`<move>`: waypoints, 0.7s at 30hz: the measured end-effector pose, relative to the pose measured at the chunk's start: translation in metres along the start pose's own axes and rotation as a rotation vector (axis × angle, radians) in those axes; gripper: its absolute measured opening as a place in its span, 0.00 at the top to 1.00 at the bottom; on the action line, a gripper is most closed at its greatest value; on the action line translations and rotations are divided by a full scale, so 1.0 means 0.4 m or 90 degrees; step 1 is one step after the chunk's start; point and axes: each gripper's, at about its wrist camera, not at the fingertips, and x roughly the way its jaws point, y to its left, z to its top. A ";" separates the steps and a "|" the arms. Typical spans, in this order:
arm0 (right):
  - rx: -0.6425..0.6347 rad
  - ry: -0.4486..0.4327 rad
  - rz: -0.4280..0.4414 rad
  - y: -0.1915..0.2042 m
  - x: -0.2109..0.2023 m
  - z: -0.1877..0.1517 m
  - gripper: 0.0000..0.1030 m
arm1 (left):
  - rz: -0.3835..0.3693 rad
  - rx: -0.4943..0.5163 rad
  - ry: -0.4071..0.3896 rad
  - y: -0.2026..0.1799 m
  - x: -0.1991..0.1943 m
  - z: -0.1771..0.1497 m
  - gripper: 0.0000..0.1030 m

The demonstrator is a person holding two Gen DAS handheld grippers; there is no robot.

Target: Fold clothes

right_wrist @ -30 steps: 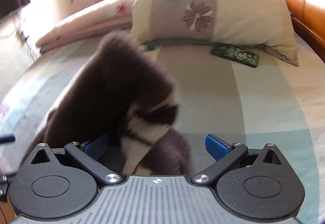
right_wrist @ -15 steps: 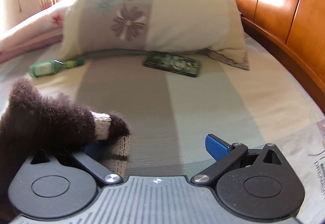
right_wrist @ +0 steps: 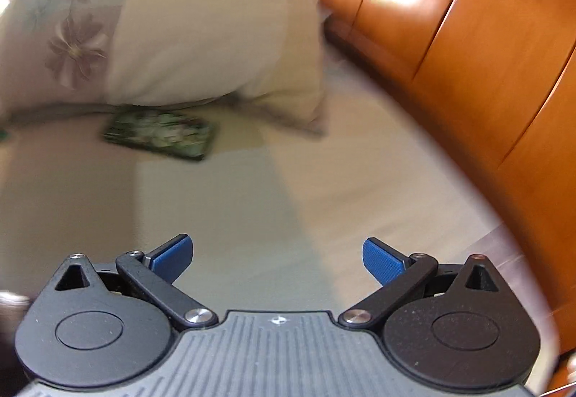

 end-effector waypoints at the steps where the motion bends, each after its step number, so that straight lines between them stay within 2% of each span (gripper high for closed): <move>1: -0.005 0.008 0.029 0.001 -0.019 -0.014 0.00 | 0.004 -0.002 0.006 0.005 0.006 -0.005 0.01; 5: -0.032 0.041 0.144 0.013 -0.099 -0.076 0.00 | 0.007 -0.026 0.047 0.027 0.040 -0.031 0.01; 10: -0.088 0.056 0.232 0.081 -0.216 -0.181 0.00 | -0.016 -0.030 0.077 0.016 0.047 -0.076 0.01; 16: -0.124 0.051 0.305 0.155 -0.365 -0.289 0.00 | -0.094 -0.050 0.071 -0.007 0.017 -0.123 0.01; 21: -0.119 0.039 0.323 0.201 -0.447 -0.372 0.00 | -0.151 -0.105 0.057 -0.032 0.041 -0.126 0.01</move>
